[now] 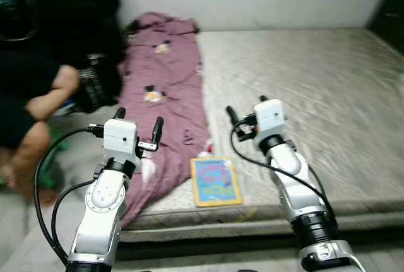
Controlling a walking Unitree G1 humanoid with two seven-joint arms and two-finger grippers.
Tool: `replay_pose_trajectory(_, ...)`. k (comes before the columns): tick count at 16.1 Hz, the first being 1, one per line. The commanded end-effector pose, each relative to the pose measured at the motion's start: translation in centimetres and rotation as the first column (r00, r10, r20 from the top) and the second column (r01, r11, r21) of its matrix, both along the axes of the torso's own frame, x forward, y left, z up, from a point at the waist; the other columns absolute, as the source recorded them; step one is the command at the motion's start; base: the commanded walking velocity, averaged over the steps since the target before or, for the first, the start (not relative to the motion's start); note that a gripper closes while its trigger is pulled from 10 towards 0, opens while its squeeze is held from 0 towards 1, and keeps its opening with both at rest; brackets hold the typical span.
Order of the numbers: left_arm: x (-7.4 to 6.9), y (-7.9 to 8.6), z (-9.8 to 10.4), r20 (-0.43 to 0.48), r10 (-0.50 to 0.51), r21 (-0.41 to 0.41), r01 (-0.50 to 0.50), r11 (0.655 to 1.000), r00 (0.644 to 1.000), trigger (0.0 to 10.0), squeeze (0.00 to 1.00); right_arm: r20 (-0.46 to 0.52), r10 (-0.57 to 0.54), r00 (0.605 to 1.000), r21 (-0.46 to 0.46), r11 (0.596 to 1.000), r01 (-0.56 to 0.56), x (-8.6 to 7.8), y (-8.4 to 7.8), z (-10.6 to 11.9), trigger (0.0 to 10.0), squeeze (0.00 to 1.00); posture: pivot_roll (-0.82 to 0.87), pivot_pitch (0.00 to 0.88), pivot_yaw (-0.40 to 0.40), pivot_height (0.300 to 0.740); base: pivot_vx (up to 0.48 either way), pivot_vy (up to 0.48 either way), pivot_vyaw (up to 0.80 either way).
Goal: Clean up the room
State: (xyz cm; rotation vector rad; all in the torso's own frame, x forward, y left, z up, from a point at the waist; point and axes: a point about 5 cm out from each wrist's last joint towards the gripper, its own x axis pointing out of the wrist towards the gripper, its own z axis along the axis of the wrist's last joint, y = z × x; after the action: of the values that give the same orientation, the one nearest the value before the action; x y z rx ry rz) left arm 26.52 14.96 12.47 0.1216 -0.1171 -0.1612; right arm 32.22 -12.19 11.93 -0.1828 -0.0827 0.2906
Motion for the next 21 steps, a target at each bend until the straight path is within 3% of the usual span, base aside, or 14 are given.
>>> replay_pose_trajectory(1,0.06,0.13,0.02,-0.004,-0.002,0.017,0.002,1.000,1.000,10.0,0.00,0.018,0.015,1.000,-0.003,1.000,-0.015,0.25,0.29,0.46,10.0,0.00,0.03,0.000,-0.007,0.740,0.000,0.000,0.00)
replay_pose_trajectory(21,-0.04,-0.26,0.00,0.000,-0.022,0.015,0.022,1.000,1.000,10.0,0.00,0.037,0.055,0.998,-0.055,0.997,-0.053,0.22,0.66,0.25,10.0,0.00,0.03,0.000,-0.013,0.740,0.000,-0.369,0.00)
